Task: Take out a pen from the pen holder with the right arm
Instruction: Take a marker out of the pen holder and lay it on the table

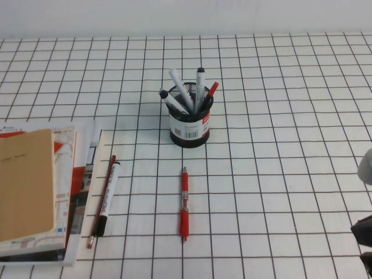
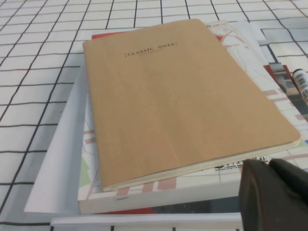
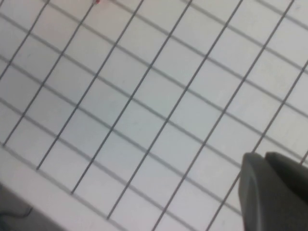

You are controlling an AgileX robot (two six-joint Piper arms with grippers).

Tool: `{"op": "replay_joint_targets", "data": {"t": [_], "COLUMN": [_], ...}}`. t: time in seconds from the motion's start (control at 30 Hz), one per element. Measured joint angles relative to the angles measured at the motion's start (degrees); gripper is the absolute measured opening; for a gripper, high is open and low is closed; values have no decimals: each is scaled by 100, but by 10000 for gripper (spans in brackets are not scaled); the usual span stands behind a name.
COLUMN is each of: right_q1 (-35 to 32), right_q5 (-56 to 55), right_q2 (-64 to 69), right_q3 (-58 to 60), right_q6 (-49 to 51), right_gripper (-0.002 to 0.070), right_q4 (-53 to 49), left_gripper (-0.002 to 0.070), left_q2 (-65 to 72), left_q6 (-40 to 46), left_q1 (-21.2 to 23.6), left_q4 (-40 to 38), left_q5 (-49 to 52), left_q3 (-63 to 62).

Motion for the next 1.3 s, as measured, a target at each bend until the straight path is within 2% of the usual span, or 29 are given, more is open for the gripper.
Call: {"op": "replay_joint_targets", "data": {"t": [0.13,0.47,0.67,0.8,1.0,1.1,1.3], "right_q1": [-355,-2841,-3691,-3754,-3754,-3754,-3754], "right_q5": [-1209,-4833,-6209,-6169,-5132,-4663,-4562], "right_q2": [-361,-2400,-3739,-4446,-5325,-5444,-5453], "right_q3": [792,3843,5293,5528,5528,5528,5540], "right_q6": [0,0,0,0,0,0,0], "right_gripper": [-15,-15,-15,-15,-15,-15,-15], "right_q4": [-336,-277,-255,-244,-244,-276,-314], "left_gripper": [-4,-4,-4,-4,-4,-4,-4], "left_q2": [0,0,0,0,0,0,0], "left_q6": [0,0,0,0,0,0,0], "left_q1": [0,0,0,0,0,0,0], "left_q4": [0,0,0,0,0,0,0], "left_q5": [0,0,0,0,0,0,0], "left_q3": [0,0,0,0,0,0,0]}}
